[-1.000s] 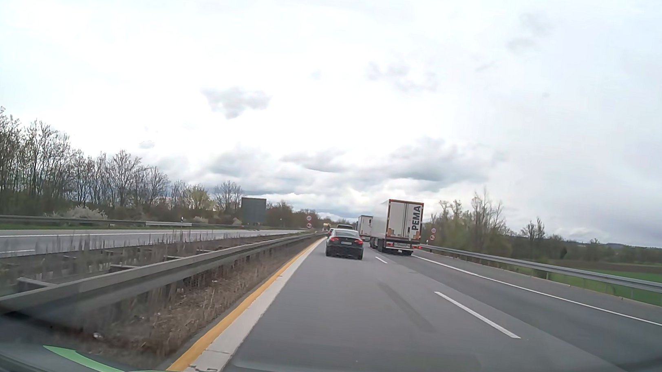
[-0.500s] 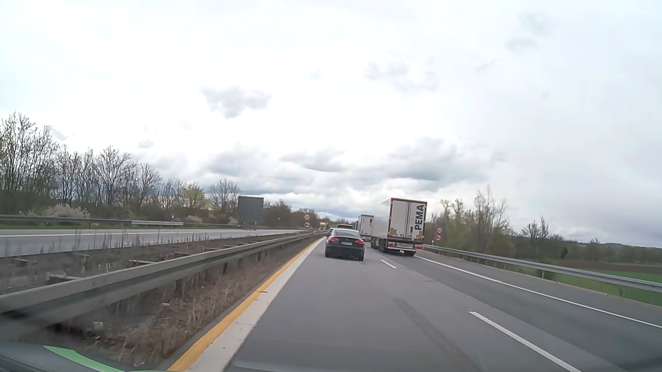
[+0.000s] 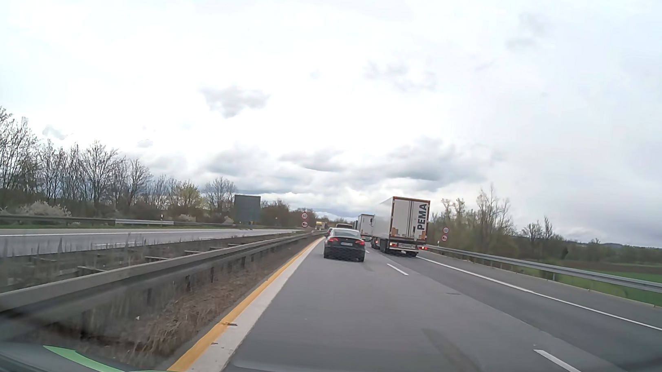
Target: Follow the waypoints while adhering to traffic rules and regulations
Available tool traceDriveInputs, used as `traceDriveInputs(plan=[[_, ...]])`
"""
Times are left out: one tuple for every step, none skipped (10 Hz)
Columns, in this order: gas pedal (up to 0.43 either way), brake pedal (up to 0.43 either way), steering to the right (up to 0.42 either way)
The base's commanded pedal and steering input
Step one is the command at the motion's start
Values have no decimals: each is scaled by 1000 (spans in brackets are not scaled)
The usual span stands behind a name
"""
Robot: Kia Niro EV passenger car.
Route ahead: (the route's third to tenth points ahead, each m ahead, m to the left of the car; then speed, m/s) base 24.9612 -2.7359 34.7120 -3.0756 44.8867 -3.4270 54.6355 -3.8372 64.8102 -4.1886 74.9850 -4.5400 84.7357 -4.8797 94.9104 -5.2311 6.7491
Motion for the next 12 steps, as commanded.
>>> traceDriveInputs(plan=[[0, 0, 3], [0, 0, 3], [0, 0, 3], [0, 0, 3], [0, 0, 4], [0, 0, 4], [0, 0, 4], [0, 0, 4], [0, 0, 4], [0, 0, 4], [0, 0, 4], [0, 0, 4]])
